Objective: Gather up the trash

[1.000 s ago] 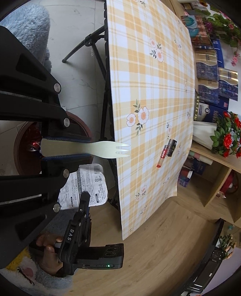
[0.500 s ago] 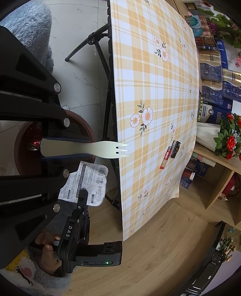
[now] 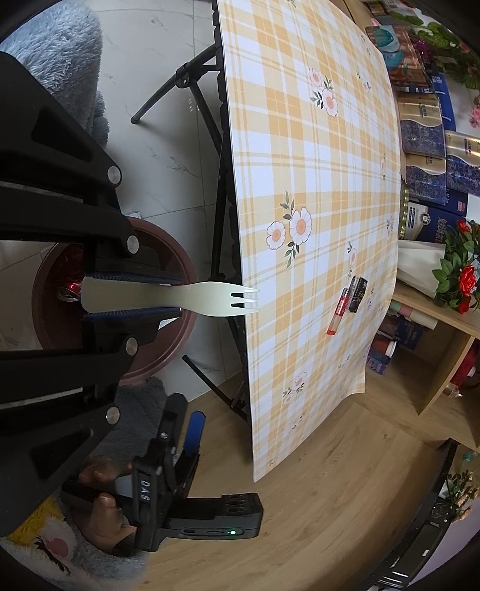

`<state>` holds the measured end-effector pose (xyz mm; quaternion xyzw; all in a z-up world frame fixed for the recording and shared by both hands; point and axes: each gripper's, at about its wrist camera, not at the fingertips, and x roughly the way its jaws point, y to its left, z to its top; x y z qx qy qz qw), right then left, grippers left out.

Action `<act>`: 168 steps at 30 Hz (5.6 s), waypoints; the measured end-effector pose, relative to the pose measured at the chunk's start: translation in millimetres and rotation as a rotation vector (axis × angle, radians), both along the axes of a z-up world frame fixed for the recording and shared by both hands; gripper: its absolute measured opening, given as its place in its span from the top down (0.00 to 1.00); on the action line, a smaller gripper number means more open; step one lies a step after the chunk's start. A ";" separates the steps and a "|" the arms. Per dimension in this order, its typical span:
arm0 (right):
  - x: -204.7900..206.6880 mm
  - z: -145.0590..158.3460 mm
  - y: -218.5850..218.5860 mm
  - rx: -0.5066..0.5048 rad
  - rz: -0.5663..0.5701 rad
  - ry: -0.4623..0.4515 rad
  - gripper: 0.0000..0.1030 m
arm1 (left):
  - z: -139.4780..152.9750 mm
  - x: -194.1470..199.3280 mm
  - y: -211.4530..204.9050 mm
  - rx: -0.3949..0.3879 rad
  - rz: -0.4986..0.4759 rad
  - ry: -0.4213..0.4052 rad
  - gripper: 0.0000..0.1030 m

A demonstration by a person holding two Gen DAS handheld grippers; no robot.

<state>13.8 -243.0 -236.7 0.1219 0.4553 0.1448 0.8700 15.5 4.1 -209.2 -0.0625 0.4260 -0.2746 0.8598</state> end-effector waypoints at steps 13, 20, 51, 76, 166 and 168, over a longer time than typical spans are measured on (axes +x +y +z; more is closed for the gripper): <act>1.5 -2.5 -6.8 0.012 -0.027 0.017 0.06 | -6.1 1.7 -10.6 0.020 -0.045 0.026 0.88; 2.1 -3.8 -8.6 0.019 -0.036 0.027 0.06 | -6.7 2.1 -11.5 0.015 -0.053 0.029 0.87; 29.6 49.9 -34.0 0.055 -0.133 -0.120 0.06 | 28.6 26.3 56.5 -0.083 0.322 -0.034 0.06; 290.8 26.0 26.7 -0.274 -0.530 0.125 0.06 | 27.6 91.5 102.5 -0.066 0.501 -0.208 0.06; 21.5 41.8 -5.2 -0.135 -0.024 -0.206 0.18 | 58.9 55.9 -26.6 0.097 -0.011 -0.046 0.42; 16.6 31.5 7.8 -0.155 0.017 -0.189 0.18 | 54.1 45.1 -18.0 0.082 0.004 -0.046 0.42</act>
